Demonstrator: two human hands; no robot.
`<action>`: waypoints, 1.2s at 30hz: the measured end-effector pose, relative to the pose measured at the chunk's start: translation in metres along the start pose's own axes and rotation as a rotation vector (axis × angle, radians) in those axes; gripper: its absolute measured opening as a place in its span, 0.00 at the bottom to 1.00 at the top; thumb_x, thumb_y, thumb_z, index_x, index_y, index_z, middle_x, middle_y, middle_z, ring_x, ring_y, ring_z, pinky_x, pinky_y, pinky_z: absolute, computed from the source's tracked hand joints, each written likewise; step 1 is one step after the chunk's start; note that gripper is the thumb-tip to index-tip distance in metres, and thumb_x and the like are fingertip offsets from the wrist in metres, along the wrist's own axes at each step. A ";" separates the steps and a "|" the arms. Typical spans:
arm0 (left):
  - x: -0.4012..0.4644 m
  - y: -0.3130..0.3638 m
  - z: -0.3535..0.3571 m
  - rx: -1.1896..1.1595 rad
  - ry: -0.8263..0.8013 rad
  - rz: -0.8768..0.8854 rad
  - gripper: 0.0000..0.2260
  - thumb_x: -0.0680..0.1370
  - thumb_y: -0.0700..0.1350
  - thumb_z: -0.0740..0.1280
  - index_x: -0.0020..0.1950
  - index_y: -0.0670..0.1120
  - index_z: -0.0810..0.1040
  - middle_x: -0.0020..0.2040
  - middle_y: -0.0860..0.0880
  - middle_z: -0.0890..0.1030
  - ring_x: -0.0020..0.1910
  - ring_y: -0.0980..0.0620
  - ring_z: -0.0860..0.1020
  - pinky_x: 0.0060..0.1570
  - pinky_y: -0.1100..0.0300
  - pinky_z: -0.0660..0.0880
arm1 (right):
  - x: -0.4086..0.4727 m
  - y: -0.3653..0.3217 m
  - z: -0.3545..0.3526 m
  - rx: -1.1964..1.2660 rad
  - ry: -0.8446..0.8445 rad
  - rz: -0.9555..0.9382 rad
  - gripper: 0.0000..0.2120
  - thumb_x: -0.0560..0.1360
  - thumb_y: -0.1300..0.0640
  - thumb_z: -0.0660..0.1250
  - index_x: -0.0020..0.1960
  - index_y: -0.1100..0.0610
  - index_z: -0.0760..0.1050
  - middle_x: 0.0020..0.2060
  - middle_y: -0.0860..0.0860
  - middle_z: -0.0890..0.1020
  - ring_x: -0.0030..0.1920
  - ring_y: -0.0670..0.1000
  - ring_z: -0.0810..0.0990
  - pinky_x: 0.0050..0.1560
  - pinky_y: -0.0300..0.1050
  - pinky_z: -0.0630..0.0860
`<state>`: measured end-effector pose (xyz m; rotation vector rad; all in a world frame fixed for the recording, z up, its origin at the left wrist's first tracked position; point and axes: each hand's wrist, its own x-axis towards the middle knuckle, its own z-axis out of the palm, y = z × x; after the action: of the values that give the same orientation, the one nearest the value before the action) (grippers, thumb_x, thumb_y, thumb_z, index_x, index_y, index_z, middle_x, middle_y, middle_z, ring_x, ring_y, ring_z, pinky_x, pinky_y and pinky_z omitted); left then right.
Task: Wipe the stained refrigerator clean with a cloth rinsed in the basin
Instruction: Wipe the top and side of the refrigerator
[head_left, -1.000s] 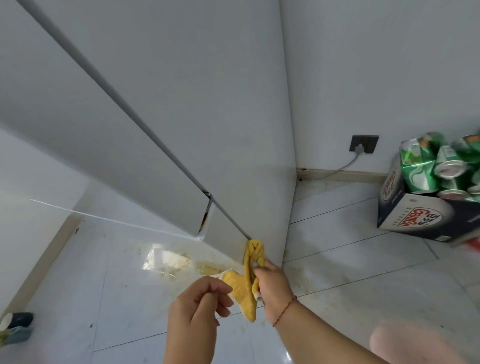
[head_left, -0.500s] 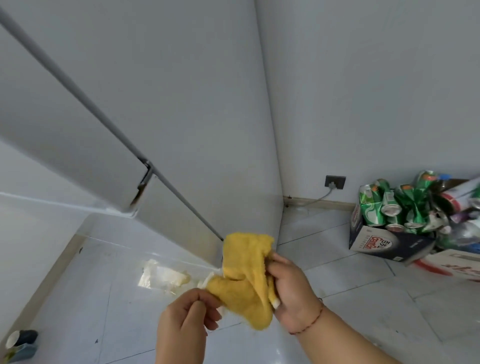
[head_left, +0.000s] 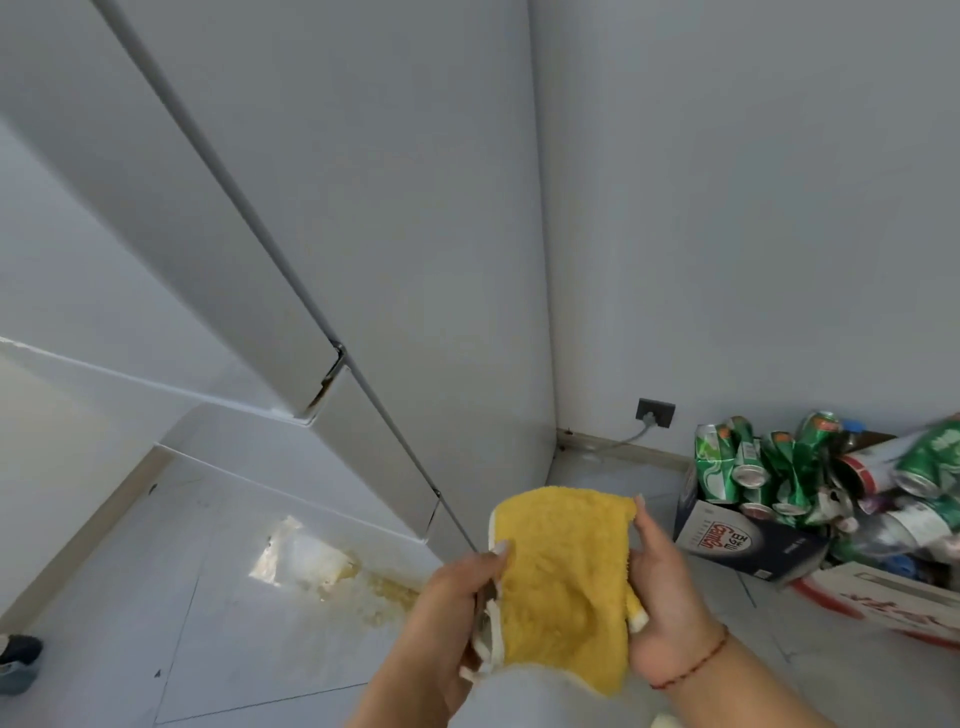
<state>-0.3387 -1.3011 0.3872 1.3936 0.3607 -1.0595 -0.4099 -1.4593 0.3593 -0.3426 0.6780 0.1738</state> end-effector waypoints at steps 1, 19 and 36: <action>-0.002 -0.002 0.002 0.010 0.032 0.029 0.15 0.78 0.44 0.67 0.51 0.31 0.79 0.49 0.33 0.83 0.46 0.35 0.83 0.45 0.45 0.80 | -0.001 -0.004 -0.001 -0.042 -0.007 -0.009 0.39 0.71 0.30 0.54 0.60 0.64 0.76 0.55 0.68 0.80 0.51 0.69 0.81 0.47 0.65 0.79; -0.035 0.026 0.025 0.070 0.112 0.393 0.29 0.59 0.52 0.80 0.49 0.37 0.74 0.40 0.39 0.80 0.40 0.42 0.78 0.41 0.48 0.77 | -0.030 -0.057 0.021 -0.970 0.147 -0.589 0.05 0.77 0.54 0.65 0.47 0.49 0.80 0.42 0.42 0.85 0.46 0.42 0.83 0.41 0.30 0.75; -0.073 0.061 0.024 0.021 0.082 0.651 0.11 0.76 0.38 0.68 0.58 0.42 0.77 0.46 0.41 0.84 0.45 0.44 0.83 0.43 0.52 0.80 | -0.054 -0.067 0.087 -1.142 0.064 -0.790 0.26 0.69 0.39 0.63 0.52 0.60 0.78 0.49 0.58 0.83 0.51 0.56 0.82 0.55 0.60 0.77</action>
<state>-0.3388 -1.3049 0.4847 1.4338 -0.0550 -0.4719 -0.3827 -1.4917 0.4741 -1.6805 0.4006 -0.2339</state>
